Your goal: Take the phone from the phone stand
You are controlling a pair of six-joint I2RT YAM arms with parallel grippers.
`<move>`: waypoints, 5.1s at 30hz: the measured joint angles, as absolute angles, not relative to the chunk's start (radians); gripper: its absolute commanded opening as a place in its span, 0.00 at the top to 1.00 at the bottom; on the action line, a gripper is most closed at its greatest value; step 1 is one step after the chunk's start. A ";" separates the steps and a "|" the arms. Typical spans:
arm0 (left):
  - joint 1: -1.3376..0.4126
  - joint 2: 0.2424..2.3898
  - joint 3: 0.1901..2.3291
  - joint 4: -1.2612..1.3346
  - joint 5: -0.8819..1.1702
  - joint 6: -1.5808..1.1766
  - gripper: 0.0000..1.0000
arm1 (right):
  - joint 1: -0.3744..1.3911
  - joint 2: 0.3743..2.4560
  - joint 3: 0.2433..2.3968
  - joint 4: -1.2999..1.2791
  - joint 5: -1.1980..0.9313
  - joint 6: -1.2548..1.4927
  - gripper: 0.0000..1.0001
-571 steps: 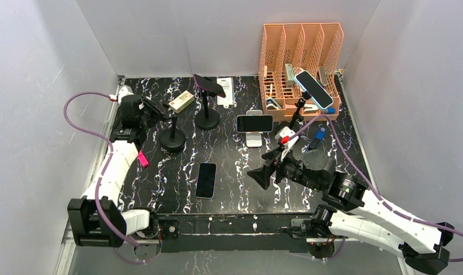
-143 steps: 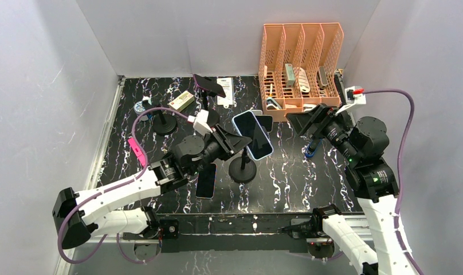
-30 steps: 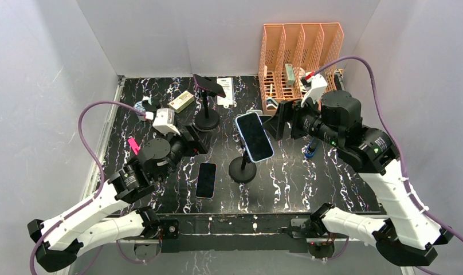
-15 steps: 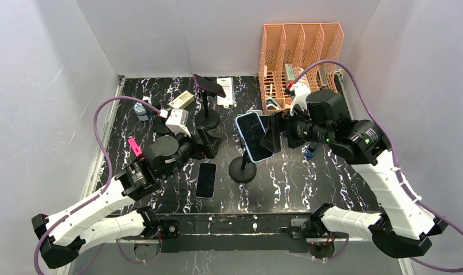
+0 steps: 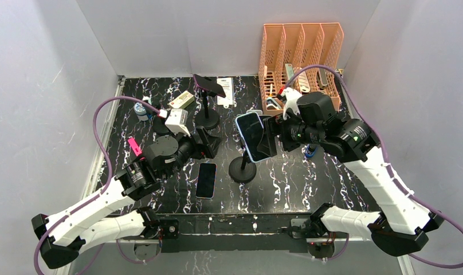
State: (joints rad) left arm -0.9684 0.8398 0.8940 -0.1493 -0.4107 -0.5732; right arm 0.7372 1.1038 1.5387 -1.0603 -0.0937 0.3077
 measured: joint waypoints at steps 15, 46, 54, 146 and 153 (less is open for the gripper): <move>-0.968 0.840 0.891 -0.150 -0.418 -0.580 0.21 | 0.851 1.167 1.539 -1.046 0.032 0.337 0.01; -0.968 0.828 0.876 -0.159 -0.426 -0.595 0.21 | 1.095 1.266 1.566 -1.087 0.374 0.459 0.01; -0.968 0.830 0.876 -0.159 -0.426 -0.598 0.21 | 1.127 1.279 1.568 -1.114 0.437 0.490 0.01; -0.862 1.087 0.715 0.551 0.207 -0.962 0.55 | 1.148 1.177 1.436 -1.013 0.498 0.517 0.58; -0.861 1.100 0.707 0.568 0.226 -0.976 0.71 | 1.148 1.176 1.433 -1.010 0.498 0.516 0.58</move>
